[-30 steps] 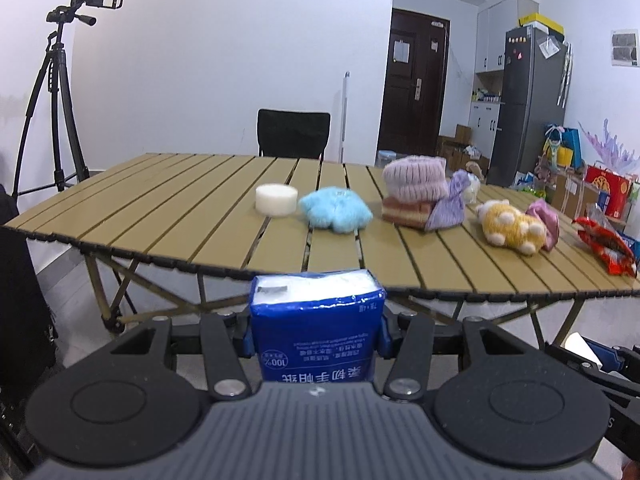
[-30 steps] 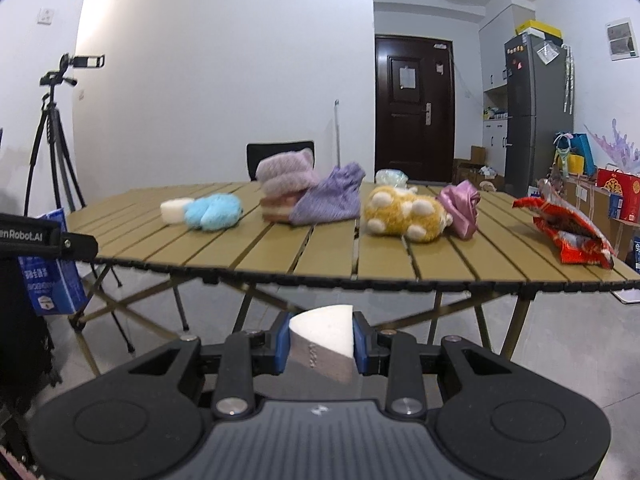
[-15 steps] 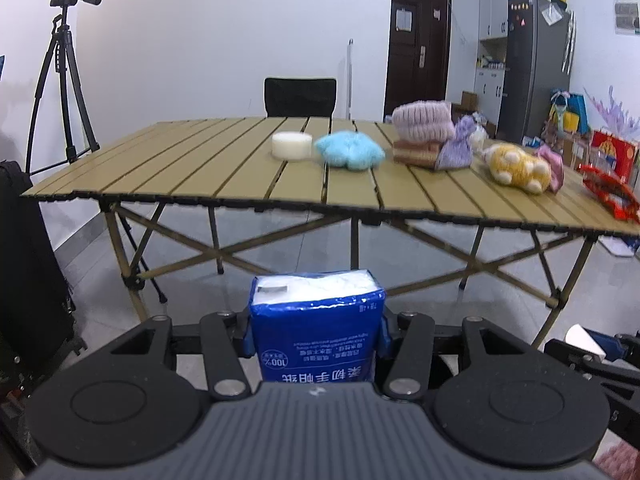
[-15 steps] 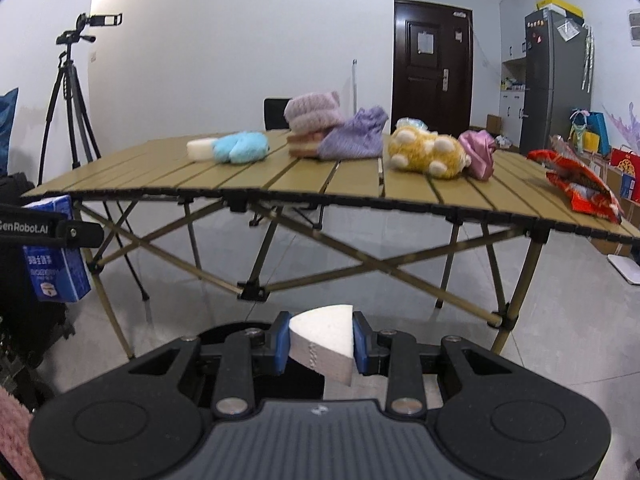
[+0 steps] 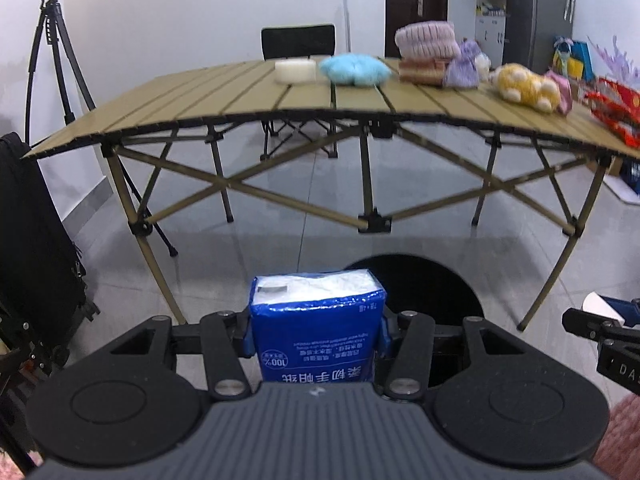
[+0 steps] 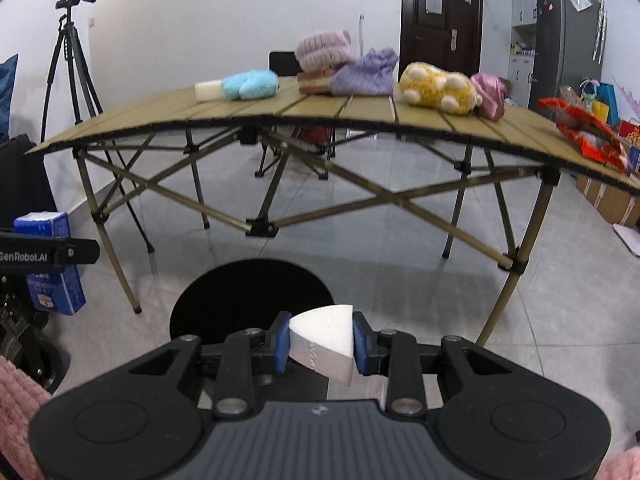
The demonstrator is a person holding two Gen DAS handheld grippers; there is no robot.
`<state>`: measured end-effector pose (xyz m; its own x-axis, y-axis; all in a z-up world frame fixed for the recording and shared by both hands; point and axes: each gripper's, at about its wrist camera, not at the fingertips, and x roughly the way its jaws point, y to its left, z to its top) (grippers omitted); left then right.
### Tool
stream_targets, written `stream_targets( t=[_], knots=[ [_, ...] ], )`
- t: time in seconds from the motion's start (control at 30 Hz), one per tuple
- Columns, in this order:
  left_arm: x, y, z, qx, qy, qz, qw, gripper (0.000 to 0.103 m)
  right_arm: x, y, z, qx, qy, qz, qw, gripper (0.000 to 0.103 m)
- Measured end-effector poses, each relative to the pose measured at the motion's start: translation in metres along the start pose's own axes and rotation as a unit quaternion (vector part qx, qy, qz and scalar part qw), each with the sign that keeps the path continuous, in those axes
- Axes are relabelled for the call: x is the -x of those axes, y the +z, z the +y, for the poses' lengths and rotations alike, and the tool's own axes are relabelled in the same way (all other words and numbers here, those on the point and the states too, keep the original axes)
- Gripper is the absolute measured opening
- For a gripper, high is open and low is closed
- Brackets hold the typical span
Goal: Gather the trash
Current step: 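Carry the tissue pack and foam wedge back over the black bin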
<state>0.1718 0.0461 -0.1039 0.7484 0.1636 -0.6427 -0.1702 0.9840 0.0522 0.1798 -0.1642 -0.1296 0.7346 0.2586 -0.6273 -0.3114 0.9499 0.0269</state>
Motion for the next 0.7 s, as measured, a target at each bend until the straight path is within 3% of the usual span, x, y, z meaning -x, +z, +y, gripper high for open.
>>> stream_targets(
  t=[0.7],
  knots=[
    [-0.031,-0.004,-0.003,0.001,0.010,0.075,0.9971,0.052,-0.018,-0.013,-0.011,-0.023,-0.011,0.052,0.998,0.030]
  ],
)
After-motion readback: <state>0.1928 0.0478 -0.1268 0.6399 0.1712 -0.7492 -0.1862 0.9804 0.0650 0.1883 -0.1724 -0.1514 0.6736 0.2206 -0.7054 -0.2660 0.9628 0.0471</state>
